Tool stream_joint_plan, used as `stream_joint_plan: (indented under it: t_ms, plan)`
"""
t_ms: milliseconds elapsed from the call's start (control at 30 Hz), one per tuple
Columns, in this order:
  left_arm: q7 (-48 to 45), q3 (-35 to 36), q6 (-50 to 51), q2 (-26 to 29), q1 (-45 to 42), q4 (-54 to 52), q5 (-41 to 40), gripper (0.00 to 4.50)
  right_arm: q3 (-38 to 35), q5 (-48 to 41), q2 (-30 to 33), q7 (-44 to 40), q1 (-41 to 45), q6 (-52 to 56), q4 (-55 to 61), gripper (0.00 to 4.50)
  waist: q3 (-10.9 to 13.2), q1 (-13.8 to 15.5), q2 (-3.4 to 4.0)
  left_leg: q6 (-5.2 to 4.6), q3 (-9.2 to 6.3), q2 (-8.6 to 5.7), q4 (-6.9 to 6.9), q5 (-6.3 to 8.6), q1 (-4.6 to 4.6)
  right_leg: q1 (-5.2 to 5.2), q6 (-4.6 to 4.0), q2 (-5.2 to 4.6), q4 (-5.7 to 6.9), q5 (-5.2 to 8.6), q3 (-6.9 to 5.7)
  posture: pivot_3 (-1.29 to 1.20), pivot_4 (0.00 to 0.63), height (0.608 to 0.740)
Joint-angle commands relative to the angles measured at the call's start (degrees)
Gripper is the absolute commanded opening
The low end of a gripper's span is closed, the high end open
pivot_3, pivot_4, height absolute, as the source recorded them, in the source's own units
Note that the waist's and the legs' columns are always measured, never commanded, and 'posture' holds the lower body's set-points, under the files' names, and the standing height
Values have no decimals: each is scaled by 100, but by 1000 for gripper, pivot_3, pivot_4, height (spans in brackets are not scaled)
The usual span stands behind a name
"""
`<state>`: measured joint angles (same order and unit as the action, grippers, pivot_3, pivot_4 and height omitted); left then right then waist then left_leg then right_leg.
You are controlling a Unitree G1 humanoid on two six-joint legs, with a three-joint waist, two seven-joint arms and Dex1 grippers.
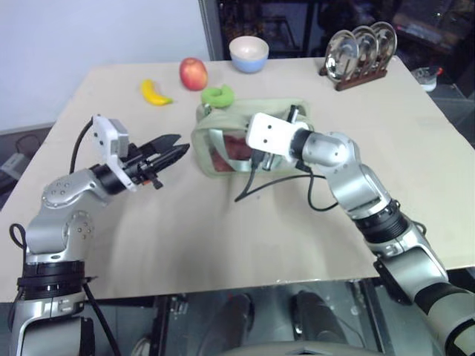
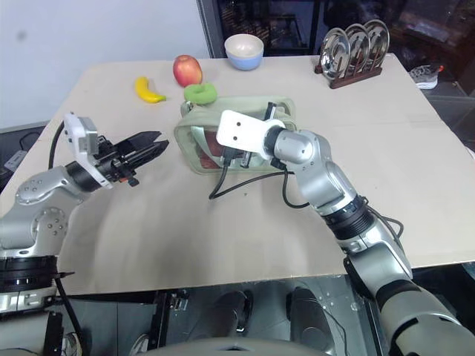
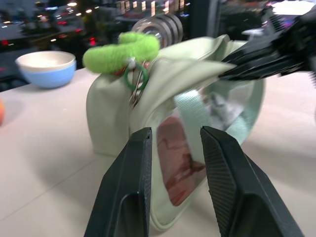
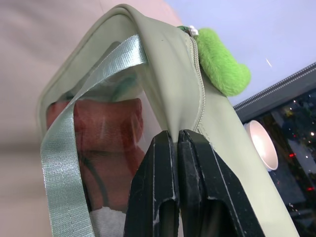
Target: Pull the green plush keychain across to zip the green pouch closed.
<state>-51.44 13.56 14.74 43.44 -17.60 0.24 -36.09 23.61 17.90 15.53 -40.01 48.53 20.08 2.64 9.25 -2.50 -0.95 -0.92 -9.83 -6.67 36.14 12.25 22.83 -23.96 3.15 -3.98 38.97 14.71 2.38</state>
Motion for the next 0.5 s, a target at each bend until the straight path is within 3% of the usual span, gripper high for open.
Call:
stream_joint_plan:
  t_ms: [33,200,500]
  plan:
    - [236,129,-567,-152,62,-153,486,2703,-8,-49,-3,-66,-10,41,293,0,0,2,0,4,3,0,-1,-2,0,-1,-1,0,0,0,3,0,150,740]
    - [524,-93,-1014,-463,-160,141,1093,2703,8,-53,11,-93,-41,71,367,0,0,12,0,8,2,0,-2,-4,1,0,-1,-1,-2,0,1,0,150,740]
    - [722,-379,-948,-838,-593,535,1506,2703,6,-34,63,-138,-77,72,489,0,0,0,0,8,2,0,-2,-4,2,-2,0,1,-2,0,2,0,150,740]
